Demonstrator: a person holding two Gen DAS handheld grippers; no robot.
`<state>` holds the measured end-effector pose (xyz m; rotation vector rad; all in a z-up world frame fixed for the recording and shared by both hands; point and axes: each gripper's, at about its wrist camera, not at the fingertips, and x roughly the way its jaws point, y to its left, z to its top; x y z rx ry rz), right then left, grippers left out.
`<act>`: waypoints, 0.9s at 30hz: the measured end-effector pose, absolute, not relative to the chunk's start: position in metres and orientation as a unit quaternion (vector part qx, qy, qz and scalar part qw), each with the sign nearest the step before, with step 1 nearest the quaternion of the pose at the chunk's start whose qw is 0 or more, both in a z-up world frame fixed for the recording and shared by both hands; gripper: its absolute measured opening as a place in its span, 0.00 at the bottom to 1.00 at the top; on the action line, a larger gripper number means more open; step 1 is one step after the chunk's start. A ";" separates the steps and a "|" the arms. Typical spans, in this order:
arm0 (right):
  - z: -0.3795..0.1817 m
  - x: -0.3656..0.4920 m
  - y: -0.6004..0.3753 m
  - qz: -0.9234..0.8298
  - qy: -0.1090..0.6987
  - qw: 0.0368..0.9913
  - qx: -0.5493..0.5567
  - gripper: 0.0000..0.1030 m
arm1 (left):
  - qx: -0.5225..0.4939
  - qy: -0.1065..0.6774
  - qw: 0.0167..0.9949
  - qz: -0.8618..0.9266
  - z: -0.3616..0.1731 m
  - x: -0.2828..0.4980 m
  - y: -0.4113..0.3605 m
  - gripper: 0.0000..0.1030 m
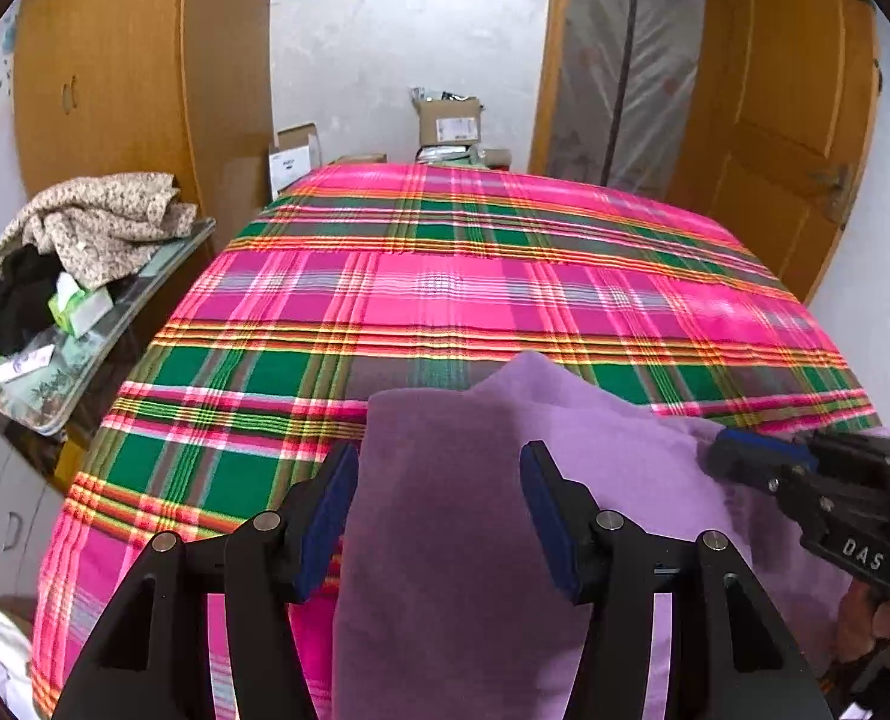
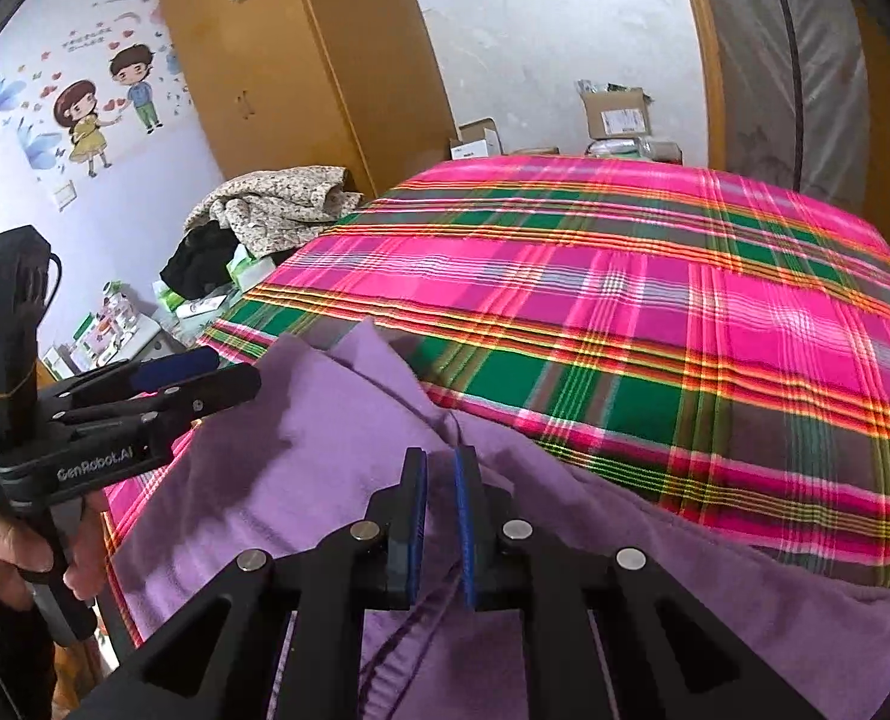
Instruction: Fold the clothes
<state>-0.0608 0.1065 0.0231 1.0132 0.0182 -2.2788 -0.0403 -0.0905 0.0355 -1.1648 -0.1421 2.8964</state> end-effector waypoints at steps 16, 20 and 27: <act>0.006 -0.071 0.103 -0.854 0.017 0.310 0.417 0.06 | -0.405 -0.015 0.004 0.914 0.006 -0.065 -0.072 0.57; 0.004 -0.077 0.115 -0.844 -0.026 0.327 0.424 0.06 | -0.405 -0.021 0.007 0.914 0.005 -0.066 -0.075 0.57; 0.014 -0.053 0.153 -0.840 -0.104 0.335 0.413 0.10 | -0.384 -0.038 0.004 0.923 0.018 -0.041 -0.073 0.58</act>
